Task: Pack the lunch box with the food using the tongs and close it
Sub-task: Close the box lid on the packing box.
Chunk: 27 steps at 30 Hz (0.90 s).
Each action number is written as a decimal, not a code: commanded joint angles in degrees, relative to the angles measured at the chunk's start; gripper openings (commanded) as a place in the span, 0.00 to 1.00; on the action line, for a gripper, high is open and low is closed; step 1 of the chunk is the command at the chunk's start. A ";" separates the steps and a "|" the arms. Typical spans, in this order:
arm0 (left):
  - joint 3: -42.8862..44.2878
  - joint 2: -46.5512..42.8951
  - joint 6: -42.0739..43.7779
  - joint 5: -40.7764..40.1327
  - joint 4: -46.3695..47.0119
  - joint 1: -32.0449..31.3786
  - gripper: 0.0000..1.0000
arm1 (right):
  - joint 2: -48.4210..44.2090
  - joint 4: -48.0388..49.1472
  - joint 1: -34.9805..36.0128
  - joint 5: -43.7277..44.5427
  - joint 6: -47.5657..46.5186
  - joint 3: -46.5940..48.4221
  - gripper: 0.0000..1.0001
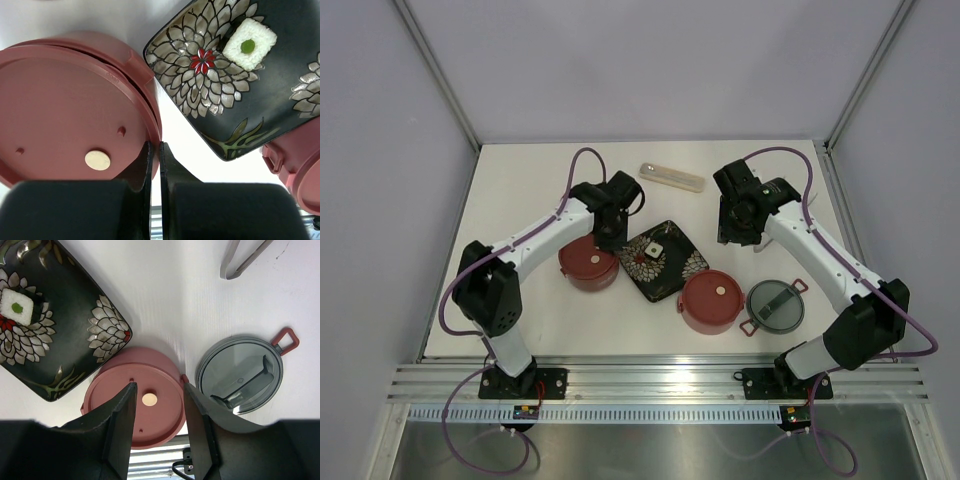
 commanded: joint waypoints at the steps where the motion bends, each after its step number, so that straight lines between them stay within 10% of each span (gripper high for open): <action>1: -1.03 -0.50 -0.52 1.26 2.98 -0.30 0.00 | -1.60 0.43 -0.61 0.56 0.09 0.35 0.50; 15: -2.36 0.56 -1.05 -1.02 4.13 -0.30 0.01 | -1.34 0.51 -0.61 0.12 -0.18 0.53 0.50; 19: -0.60 0.38 -0.26 -1.02 1.93 -0.39 0.38 | -1.34 0.51 -0.61 0.03 -0.27 0.44 0.50; 27: 5.55 -1.81 1.06 -1.20 -4.04 -0.65 0.78 | -1.08 0.43 -0.61 0.20 -0.35 0.88 0.50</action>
